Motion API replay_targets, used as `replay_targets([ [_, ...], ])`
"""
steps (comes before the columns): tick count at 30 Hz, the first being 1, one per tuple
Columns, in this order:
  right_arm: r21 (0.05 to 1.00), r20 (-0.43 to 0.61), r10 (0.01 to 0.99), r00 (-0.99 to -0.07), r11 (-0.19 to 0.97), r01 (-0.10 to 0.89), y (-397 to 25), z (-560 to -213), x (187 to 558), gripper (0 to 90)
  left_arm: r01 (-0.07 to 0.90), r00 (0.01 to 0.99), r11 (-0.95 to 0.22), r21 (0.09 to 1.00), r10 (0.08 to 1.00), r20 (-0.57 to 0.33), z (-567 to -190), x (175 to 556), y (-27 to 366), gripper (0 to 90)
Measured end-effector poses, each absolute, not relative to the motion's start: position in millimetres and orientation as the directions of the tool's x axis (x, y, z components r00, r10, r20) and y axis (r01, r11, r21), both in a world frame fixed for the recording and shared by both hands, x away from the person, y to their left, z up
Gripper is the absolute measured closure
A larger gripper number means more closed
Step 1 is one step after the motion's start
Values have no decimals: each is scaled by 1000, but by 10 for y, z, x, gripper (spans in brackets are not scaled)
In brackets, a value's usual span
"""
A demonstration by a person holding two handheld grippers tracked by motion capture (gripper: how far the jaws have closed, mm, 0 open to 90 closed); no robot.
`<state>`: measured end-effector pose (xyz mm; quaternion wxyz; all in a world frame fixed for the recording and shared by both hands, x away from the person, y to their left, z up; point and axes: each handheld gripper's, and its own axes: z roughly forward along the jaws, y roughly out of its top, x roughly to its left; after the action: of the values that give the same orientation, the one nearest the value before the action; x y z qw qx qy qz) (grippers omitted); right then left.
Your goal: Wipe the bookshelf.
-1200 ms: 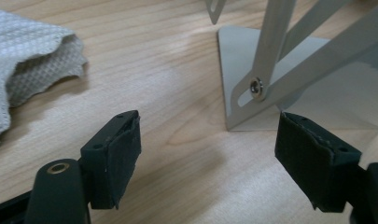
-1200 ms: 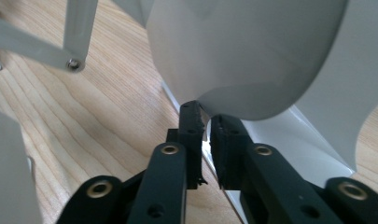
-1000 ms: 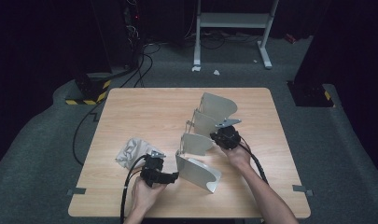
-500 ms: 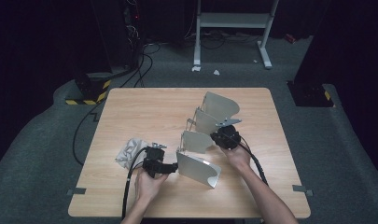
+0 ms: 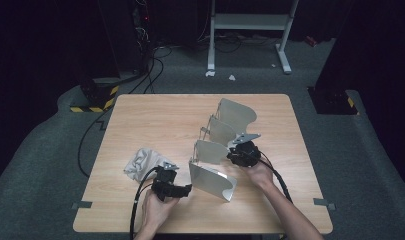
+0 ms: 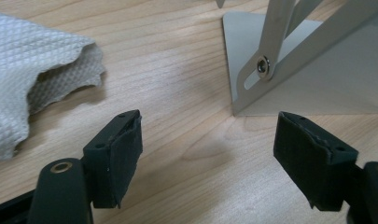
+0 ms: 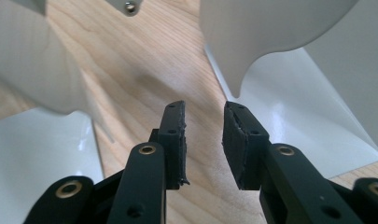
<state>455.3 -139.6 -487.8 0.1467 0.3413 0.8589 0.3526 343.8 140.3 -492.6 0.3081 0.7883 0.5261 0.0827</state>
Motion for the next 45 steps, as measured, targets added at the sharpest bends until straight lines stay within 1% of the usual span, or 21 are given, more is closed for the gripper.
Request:
replay_targets([
  [5, 717, -9, 662, -749, 527, 457, -1382, -4843, 4512, 681, 777, 434, -253, 577, 878, -200, -4942, 3461, 1355, 245],
  [12, 705, -21, 615, -789, 568, 424, -1324, -4839, 4466, 680, 783, 428, -250, 570, 881, -202, -4945, 3498, 1354, 246],
  [19, 703, -24, 615, -789, 571, 424, -1234, -4864, 4453, 686, 792, 416, -245, 559, 887, -201, -4947, 3569, 1389, 245],
  [23, 700, -5, 646, -763, 547, 458, -1194, -4874, 4475, 694, 805, 389, -230, 548, 900, -195, -4947, 3661, 1442, 245],
  [24, 699, -6, 654, -756, 544, 465, -1182, -4876, 4483, 693, 803, 381, -218, 555, 904, -196, -4945, 3678, 1457, 261],
  [27, 689, 3, 667, -745, 539, 485, -1174, -4884, 4498, 678, 807, 371, -197, 557, 902, -219, -4937, 3709, 1472, 268],
  [29, 678, -10, 683, -730, 542, 497, -1201, -4898, 4521, 677, 801, 375, -208, 561, 906, -199, -4935, 3698, 1449, 276],
  [30, 677, -5, 711, -703, 520, 521, -1274, -4890, 4552, 678, 800, 381, -221, 558, 906, -187, -4944, 3663, 1442, 284],
  [31, 677, -5, 711, -703, 520, 521, -1274, -4890, 4552, 678, 800, 381, -221, 558, 906, -187, -4944, 3663, 1442, 272],
  [32, 681, 2, 741, -671, 490, 544, -1362, -4859, 4589, 675, 800, 392, -226, 555, 898, -200, -4956, 3620, 1452, 255],
  [36, 699, 10, 786, -618, 437, 566, -1496, -4820, 4690, 651, 795, 412, -246, 555, 890, -195, -4971, 3534, 1426, 251],
  [38, 690, 7, 790, -613, 440, 575, -1506, -4816, 4725, 643, 791, 420, -252, 557, 887, -195, -4976, 3514, 1402, 249],
  [43, 707, -9, 777, -629, 449, 546, -1447, -4732, 4829, 644, 779, 449, -275, 564, 872, -196, -4978, 3477, 1306, 241],
  [45, 724, -15, 770, -638, 448, 525, -1413, -4680, 4841, 663, 777, 453, -274, 567, 868, -201, -4978, 3490, 1273, 243],
])
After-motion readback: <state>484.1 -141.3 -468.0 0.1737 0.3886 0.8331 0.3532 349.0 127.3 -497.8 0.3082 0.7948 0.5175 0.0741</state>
